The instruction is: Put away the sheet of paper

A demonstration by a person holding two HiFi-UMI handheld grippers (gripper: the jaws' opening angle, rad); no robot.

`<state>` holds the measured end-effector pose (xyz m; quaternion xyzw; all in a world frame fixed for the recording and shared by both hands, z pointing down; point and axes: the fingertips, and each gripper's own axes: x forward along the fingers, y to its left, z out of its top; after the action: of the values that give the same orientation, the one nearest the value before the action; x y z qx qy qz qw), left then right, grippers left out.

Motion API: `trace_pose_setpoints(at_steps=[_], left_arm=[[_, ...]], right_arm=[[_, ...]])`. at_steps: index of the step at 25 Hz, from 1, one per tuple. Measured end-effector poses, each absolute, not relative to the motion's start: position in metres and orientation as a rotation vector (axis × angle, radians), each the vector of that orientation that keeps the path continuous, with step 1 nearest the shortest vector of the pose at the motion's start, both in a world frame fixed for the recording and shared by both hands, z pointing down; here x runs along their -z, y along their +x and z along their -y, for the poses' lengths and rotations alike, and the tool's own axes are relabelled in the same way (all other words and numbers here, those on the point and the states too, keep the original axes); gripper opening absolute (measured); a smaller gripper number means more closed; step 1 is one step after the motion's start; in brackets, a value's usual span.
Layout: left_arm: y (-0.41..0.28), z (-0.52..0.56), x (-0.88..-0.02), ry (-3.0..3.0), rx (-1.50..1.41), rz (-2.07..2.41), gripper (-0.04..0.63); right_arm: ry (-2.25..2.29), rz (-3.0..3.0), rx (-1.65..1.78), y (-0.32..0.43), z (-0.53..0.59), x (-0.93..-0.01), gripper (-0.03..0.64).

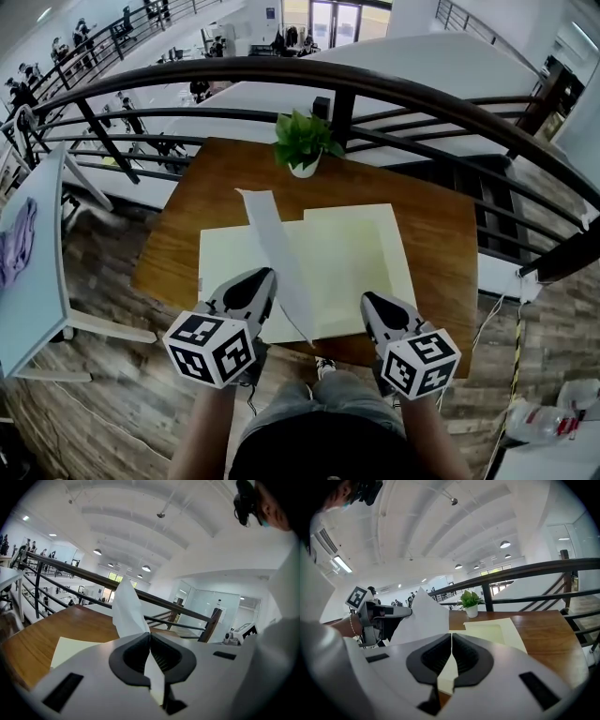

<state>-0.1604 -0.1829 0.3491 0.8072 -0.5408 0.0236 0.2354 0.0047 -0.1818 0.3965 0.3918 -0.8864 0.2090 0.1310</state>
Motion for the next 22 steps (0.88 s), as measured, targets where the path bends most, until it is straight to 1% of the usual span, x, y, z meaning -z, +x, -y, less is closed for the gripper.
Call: trace_pose_setpoints(at_steps=[8, 22], left_arm=[[-0.163, 0.196, -0.383, 2.160, -0.160, 1.430, 0.021], [-0.197, 0.194, -0.435, 2.088, -0.396, 1.396, 0.022]], right_arm=[[1.123, 2.536, -0.658, 0.011, 0.189, -0.412, 0.029], [1.133, 2.490, -0.706, 0.021, 0.196, -0.428, 0.029]])
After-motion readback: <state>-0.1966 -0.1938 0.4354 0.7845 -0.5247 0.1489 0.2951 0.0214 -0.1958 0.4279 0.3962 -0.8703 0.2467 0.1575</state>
